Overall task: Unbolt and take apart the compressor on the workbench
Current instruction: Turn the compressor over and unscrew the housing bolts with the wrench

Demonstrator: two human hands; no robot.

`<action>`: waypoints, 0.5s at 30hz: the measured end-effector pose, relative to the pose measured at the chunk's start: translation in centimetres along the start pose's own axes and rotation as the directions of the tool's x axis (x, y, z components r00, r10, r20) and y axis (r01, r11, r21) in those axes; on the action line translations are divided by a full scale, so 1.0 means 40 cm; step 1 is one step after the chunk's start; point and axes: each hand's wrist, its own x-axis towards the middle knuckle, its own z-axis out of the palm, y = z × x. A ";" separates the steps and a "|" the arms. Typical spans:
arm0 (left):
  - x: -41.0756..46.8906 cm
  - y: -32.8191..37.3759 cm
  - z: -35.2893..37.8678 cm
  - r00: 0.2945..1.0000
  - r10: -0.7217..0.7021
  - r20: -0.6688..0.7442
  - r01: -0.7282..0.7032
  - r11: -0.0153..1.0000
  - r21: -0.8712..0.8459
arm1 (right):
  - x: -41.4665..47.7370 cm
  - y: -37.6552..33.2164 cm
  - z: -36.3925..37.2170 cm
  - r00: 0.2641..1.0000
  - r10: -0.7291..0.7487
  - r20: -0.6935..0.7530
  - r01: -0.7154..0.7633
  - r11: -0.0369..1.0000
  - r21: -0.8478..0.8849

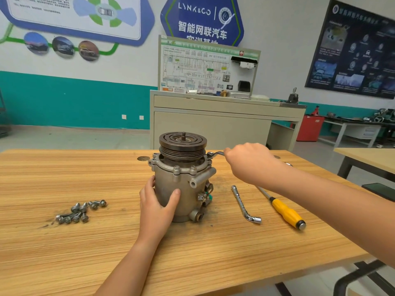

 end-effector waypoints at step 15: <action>-0.003 0.008 0.001 1.000 -0.024 0.007 0.024 1.000 -0.006 | 0.038 0.058 0.059 0.997 -0.070 -0.031 0.067 0.992 -0.107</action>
